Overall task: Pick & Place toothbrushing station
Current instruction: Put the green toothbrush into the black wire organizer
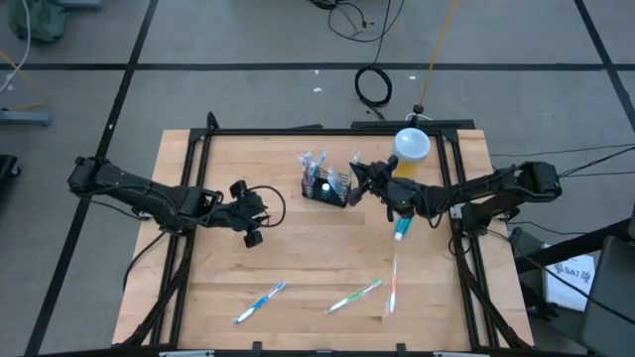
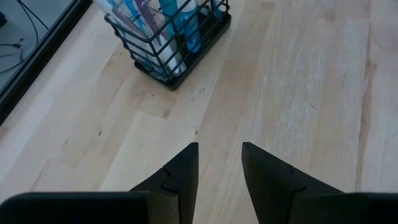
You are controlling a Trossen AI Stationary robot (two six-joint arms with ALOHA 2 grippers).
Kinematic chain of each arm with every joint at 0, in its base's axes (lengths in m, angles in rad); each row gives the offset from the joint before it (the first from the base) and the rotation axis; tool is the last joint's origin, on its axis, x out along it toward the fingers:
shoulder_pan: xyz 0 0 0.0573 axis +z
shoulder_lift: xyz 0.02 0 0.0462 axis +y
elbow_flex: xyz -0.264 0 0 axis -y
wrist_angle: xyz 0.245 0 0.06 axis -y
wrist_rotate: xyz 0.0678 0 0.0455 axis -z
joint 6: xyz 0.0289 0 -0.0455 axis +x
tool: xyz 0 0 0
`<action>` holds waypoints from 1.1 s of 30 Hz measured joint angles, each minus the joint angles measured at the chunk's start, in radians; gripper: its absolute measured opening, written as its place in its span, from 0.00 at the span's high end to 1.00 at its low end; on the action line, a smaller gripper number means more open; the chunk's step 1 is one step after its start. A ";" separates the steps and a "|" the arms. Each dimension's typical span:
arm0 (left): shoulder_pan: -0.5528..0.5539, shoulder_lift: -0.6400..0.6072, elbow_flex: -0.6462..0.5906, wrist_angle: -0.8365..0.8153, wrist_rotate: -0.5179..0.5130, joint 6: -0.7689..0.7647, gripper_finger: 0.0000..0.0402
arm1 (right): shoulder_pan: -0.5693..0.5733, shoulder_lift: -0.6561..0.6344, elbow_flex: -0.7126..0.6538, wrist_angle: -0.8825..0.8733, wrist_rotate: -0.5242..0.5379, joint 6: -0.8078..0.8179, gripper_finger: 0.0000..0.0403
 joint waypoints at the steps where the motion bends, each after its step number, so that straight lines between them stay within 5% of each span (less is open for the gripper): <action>1: 0.000 0.000 0.000 0.000 0.000 0.000 0.68 | 0.000 0.000 0.000 -0.010 0.000 0.003 0.97; 18: 0.000 0.000 0.000 0.020 0.000 0.004 0.68 | -0.029 0.139 0.000 -0.005 -0.003 0.097 0.95; 33: 0.000 0.000 0.000 0.019 0.000 0.003 0.68 | -0.037 0.131 0.000 -0.005 -0.002 0.062 0.77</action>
